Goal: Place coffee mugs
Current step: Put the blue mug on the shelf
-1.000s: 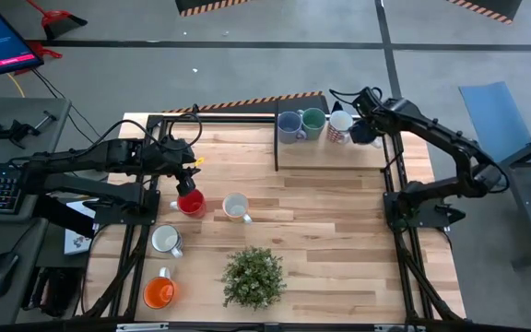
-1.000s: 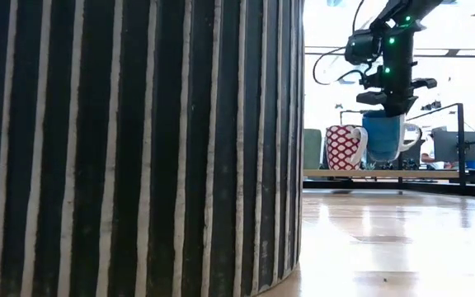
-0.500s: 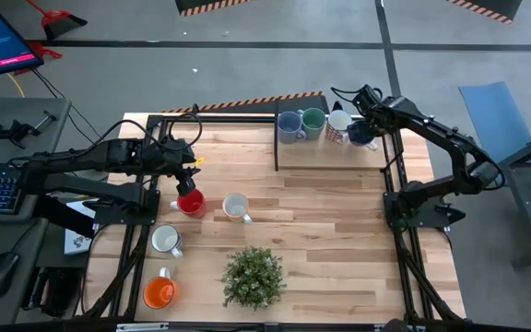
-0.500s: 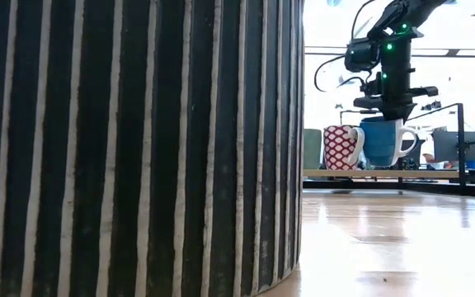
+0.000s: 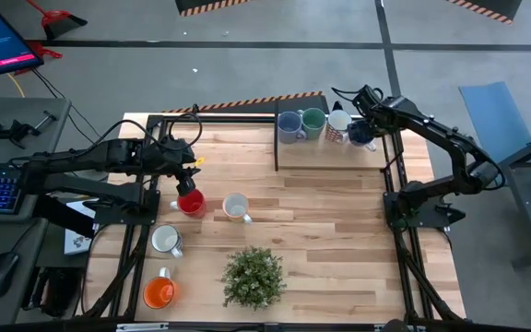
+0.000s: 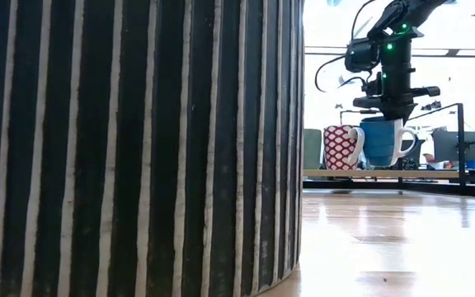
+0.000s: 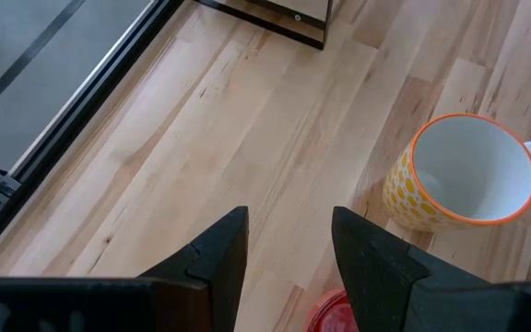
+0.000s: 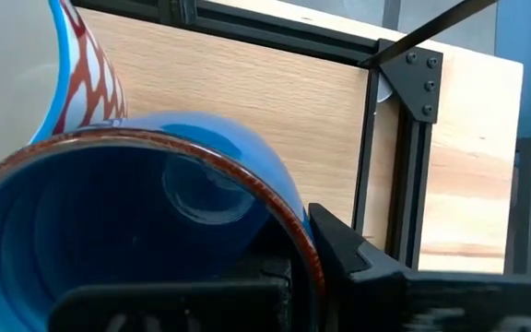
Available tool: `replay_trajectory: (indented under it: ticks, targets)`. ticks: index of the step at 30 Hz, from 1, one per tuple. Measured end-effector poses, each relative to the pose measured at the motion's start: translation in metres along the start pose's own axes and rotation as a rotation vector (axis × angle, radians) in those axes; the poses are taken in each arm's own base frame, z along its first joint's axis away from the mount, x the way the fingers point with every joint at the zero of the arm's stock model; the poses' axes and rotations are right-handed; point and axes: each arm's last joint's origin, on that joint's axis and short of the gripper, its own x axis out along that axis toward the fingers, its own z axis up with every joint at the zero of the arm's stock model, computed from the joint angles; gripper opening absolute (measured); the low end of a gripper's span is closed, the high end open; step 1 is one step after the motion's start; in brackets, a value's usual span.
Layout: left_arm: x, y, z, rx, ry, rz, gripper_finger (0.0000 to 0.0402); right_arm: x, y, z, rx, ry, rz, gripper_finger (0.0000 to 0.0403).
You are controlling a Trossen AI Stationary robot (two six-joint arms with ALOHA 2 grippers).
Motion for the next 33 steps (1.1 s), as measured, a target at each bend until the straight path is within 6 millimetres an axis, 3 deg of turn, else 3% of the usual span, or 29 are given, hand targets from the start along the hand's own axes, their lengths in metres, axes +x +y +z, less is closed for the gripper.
replay_trajectory:
  ticks: [27, 33]
  targets:
    - [0.000, 0.000, 0.000, -0.006, 0.000, 0.000, 0.0147, 0.000, -0.001, -0.006, 0.027, 0.073, 0.027, 0.0000]
    - [0.000, 0.000, 0.000, -0.007, 0.000, 0.000, 0.0147, 0.010, 0.002, -0.015, 0.008, 0.089, 0.012, 0.0000]
